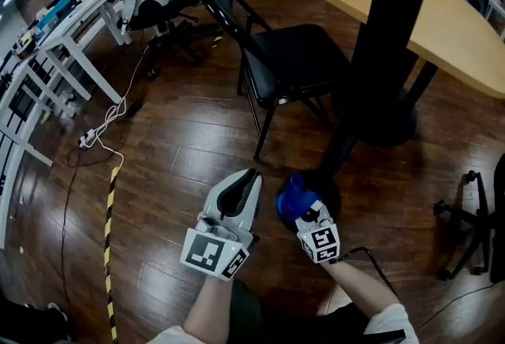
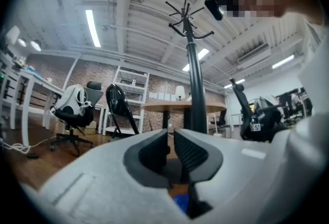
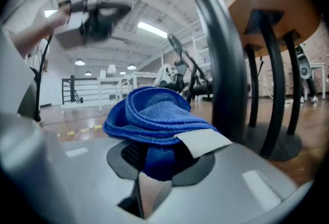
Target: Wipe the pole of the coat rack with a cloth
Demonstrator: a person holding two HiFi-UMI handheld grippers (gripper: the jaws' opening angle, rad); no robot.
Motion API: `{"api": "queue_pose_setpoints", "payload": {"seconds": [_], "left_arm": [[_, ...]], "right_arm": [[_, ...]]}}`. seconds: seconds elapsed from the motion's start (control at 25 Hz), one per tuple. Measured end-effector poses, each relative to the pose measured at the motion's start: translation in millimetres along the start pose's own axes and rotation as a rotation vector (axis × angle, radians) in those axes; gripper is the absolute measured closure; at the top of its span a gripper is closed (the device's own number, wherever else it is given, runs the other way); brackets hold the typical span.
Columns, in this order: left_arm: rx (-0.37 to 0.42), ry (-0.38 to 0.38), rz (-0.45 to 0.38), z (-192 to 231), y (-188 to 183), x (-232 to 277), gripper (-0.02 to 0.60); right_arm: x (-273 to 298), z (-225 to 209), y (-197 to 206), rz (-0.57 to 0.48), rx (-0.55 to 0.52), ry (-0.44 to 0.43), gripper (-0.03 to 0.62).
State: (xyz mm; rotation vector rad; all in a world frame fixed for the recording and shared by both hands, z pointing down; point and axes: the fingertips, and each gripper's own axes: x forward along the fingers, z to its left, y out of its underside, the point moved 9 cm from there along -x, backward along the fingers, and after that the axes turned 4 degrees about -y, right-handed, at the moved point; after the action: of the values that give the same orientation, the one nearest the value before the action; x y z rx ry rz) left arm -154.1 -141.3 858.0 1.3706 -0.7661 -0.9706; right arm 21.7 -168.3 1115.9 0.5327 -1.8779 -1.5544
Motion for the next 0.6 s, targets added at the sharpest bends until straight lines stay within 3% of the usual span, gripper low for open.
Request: {"api": "queue_pose_setpoints", "payload": {"seconds": [0.12,0.28,0.4,0.6], "left_arm": [[0.057,0.06,-0.008,-12,-49,8,0.545],[0.042,0.06,-0.053,-35,-177,23,0.545],[0.049,0.064,-0.065,-57,-277,20,0.545],[0.027,0.101,0.064,-85,-418,15,0.545]], "right_arm": [[-77,26,-160,-0.205,-0.031,-0.006,0.496],[-168,42,-358,-0.348,-0.134,0.03,0.494],[-209,48,-463,-0.38,-0.143,0.057,0.494],[-263,63,-604,-0.369,-0.038,0.038,0.494]]}}
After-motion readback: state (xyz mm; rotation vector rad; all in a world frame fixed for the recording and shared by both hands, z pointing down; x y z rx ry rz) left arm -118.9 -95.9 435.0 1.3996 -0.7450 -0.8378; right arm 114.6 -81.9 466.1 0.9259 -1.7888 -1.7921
